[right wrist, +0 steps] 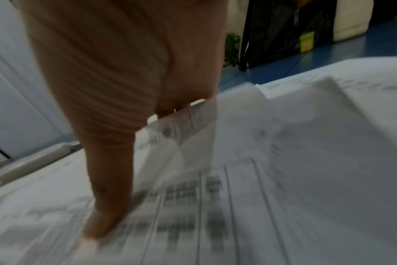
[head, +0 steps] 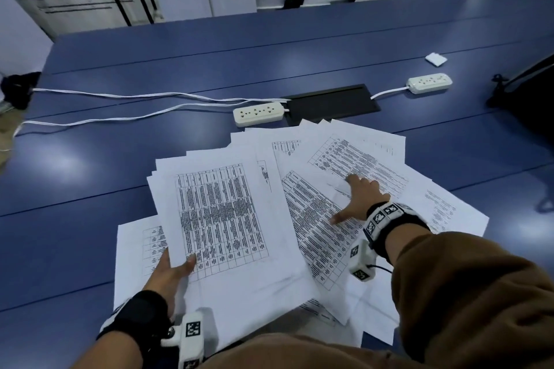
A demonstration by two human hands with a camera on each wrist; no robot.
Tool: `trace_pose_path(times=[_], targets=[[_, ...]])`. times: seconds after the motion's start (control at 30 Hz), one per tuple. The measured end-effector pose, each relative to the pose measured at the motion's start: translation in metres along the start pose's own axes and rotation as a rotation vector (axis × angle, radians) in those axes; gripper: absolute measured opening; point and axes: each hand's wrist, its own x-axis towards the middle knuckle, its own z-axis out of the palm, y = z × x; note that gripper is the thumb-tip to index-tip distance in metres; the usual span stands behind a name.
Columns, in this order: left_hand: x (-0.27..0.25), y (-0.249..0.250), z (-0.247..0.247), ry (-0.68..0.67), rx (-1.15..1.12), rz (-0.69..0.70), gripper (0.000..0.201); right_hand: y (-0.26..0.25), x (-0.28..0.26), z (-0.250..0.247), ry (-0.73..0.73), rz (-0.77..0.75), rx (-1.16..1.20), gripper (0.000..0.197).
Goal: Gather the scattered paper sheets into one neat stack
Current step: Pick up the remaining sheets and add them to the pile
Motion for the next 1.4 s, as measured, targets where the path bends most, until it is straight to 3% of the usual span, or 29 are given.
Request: trace_pose_path(times=[0.17, 0.27, 0.37, 0.6, 0.7, 0.8, 0.9, 1.0, 1.1, 1.27, 1.33, 1.4], targets=[[-0.001, 0.004, 0.000, 0.000, -0.062, -0.018, 0.046, -0.019, -0.004, 0.005, -0.008, -0.152, 0.341, 0.075], [-0.002, 0.004, 0.001, 0.014, -0.081, -0.021, 0.050, -0.028, -0.009, 0.007, -0.030, -0.212, 0.316, 0.049], [-0.006, 0.006, 0.000, 0.005, -0.113, -0.027, 0.048, -0.023, -0.019, -0.014, 0.175, -0.158, 0.320, 0.016], [-0.011, 0.009, 0.001, 0.002, -0.130, -0.021, 0.047, -0.007, -0.073, -0.114, 0.674, -0.078, 0.573, 0.019], [-0.014, 0.011, 0.005, 0.003, -0.068, 0.007, 0.048, -0.012, -0.095, -0.140, 0.776, -0.089, 0.708, 0.021], [-0.011, 0.007, 0.005, 0.006, 0.013, 0.027, 0.046, -0.032, -0.101, -0.129, 0.682, -0.162, 0.783, 0.022], [-0.015, 0.009, 0.009, 0.009, 0.062, 0.051, 0.046, -0.058, -0.094, -0.079, 0.481, -0.202, 0.724, 0.011], [-0.018, 0.015, 0.014, -0.007, 0.010, 0.005, 0.074, -0.077, -0.085, -0.016, 0.238, -0.163, 0.667, 0.010], [-0.021, 0.018, 0.017, -0.055, -0.023, -0.051, 0.088, -0.096, -0.088, 0.030, 0.073, -0.127, 0.658, 0.042], [-0.011, -0.003, 0.015, -0.104, 0.119, 0.117, 0.122, -0.119, -0.096, 0.060, -0.212, -0.169, 0.645, 0.046], [-0.011, -0.008, 0.014, -0.110, 0.151, 0.116, 0.111, -0.115, -0.093, 0.058, -0.239, -0.218, 0.621, 0.045], [-0.013, -0.007, 0.016, -0.089, 0.151, 0.127, 0.094, -0.099, -0.083, 0.053, -0.136, -0.239, 0.648, 0.043]])
